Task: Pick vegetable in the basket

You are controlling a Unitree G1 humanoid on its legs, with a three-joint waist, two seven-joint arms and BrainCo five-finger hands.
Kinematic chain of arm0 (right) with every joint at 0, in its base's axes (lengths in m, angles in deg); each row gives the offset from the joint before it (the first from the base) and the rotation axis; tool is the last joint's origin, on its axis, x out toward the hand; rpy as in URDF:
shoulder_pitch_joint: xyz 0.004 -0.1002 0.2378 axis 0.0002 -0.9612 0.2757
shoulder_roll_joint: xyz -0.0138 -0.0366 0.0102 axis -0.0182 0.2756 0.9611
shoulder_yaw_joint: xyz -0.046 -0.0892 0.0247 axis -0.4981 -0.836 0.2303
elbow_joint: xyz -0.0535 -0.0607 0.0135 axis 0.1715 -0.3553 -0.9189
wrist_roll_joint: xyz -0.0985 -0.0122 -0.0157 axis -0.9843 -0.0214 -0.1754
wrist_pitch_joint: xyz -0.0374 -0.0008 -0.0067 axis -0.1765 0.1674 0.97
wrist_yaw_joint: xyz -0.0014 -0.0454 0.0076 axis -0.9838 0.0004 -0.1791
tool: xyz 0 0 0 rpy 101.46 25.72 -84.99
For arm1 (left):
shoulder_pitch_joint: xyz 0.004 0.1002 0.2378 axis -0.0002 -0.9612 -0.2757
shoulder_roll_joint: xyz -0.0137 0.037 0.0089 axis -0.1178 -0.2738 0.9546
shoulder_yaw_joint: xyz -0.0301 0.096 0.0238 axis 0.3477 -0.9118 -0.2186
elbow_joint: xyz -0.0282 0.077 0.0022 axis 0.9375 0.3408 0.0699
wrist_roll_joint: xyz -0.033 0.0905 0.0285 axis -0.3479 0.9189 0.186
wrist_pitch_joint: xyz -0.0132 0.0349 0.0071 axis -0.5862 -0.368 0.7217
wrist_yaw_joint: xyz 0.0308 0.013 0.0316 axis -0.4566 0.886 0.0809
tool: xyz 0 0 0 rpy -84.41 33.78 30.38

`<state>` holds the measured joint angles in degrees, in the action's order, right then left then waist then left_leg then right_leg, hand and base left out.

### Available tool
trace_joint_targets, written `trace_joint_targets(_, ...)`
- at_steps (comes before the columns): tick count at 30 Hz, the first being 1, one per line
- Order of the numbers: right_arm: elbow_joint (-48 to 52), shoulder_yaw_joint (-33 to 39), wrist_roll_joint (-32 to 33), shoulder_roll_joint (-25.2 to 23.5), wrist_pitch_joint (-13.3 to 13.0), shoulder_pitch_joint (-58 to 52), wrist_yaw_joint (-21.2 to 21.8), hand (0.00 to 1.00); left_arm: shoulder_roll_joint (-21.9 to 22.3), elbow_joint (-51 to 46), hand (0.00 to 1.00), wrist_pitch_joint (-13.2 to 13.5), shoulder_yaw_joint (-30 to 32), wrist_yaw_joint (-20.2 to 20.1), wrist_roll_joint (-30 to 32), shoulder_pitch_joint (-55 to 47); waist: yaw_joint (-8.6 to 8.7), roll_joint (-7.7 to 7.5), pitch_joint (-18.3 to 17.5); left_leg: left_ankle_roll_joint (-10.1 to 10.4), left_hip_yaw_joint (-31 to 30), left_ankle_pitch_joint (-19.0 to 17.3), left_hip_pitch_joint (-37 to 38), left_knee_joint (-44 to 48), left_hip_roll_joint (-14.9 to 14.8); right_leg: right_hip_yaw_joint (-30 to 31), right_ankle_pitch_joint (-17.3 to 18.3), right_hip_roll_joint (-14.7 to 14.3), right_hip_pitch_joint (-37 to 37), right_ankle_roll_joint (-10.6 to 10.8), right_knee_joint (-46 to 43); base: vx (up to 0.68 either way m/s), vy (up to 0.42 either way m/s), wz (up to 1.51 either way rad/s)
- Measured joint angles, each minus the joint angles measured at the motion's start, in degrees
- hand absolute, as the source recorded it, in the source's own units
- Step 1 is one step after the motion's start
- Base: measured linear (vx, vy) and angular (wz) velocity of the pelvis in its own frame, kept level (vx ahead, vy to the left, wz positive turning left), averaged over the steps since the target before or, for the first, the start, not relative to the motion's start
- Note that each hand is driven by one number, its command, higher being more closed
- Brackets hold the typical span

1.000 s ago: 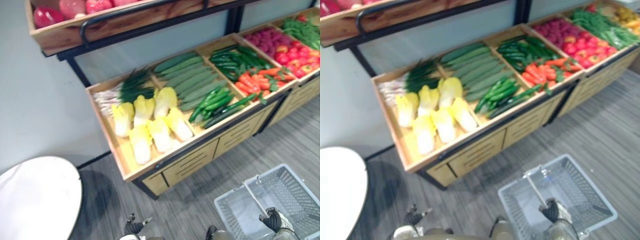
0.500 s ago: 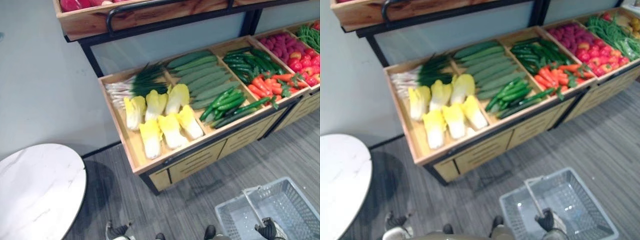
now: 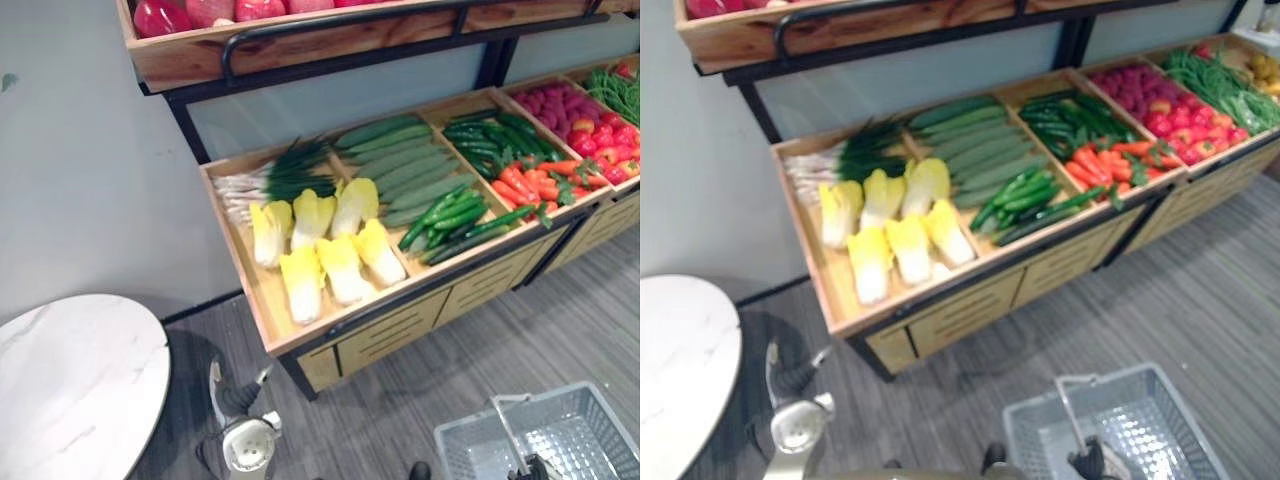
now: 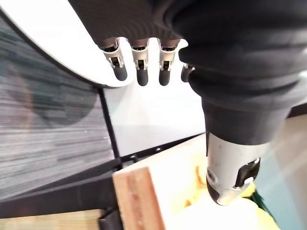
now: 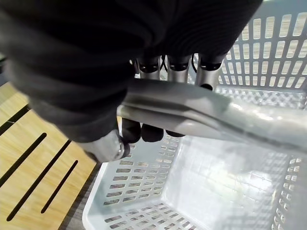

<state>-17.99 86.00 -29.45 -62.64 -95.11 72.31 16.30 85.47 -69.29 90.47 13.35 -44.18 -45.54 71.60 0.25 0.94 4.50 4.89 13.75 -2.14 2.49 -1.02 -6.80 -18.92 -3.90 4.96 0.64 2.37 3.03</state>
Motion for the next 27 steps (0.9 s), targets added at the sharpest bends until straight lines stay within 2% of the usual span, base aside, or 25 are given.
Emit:
trace_joint_targets(5, 0.62, -0.08, -0.08, 0.0, -0.09, 1.56, 0.05, 1.0, -0.1, -4.8, 0.0, -0.02, -1.29, -0.16, 1.81, 0.62, 1.16, 0.04, -0.04, 0.05, 1.3, -0.04, 0.91, -0.57, -0.13, 1.24, -0.03, -0.47, -0.04, -0.03, 0.02, 0.02, -0.003, -0.14)
trace_joint_targets(8, 0.75, -0.23, -0.7, 0.01, -0.08, 1.92, 0.06, 1.0, -0.18, -5.55, 0.0, -0.15, -1.14, -0.05, 1.83, 1.92, 1.13, 0.04, -0.04, 0.27, 2.85, -0.38, 1.74, -0.56, -0.41, 2.75, -0.44, -0.91, 0.01, -0.27, 0.42, 0.01, 0.0, -0.24)
trace_joint_targets(13, 1.24, -1.03, -2.14, 0.08, -0.07, 1.98, 0.06, 1.0, -0.16, -5.26, 0.0, -2.02, -0.6, 0.62, 2.42, 6.55, 1.52, 0.07, -0.07, 0.67, 4.56, -0.84, 1.97, -0.25, -1.0, 4.45, -0.7, -1.74, 0.25, -0.27, 1.06, 0.0, -0.015, -0.19)
trace_joint_targets(16, 2.32, -2.1, -2.17, 0.44, -0.05, 2.05, 0.13, 1.0, -0.18, -1.9, 0.0, -3.5, 1.65, 2.78, 4.45, 9.61, 2.1, 0.1, -0.09, 1.03, 6.22, -1.47, 2.79, 0.18, -1.5, 6.05, -0.89, -2.16, 0.36, -0.53, 1.32, 0.03, -0.008, -0.27)
trace_joint_targets(21, 2.98, -2.91, -2.27, 1.16, -0.1, 2.48, 0.18, 1.0, -0.65, 4.71, 0.0, -5.98, 5.29, 5.36, 6.0, 14.02, 4.22, 0.11, -0.1, 1.21, 8.06, -1.9, 2.82, 0.19, -1.94, 8.18, -1.59, -2.95, 1.24, -1.22, 1.97, 0.03, -0.009, -0.25)
trace_joint_targets(27, 2.98, -4.64, -2.27, 1.85, -0.19, 2.3, 0.21, 1.0, -1.36, 10.37, 0.0, -7.36, 6.15, 8.13, 6.29, 18.74, 4.43, 0.1, -0.09, 1.7, 9.08, -2.4, 3.66, 0.15, -2.57, 10.14, -2.12, -3.86, 1.31, -1.6, 2.28, 0.02, -0.011, -0.2)
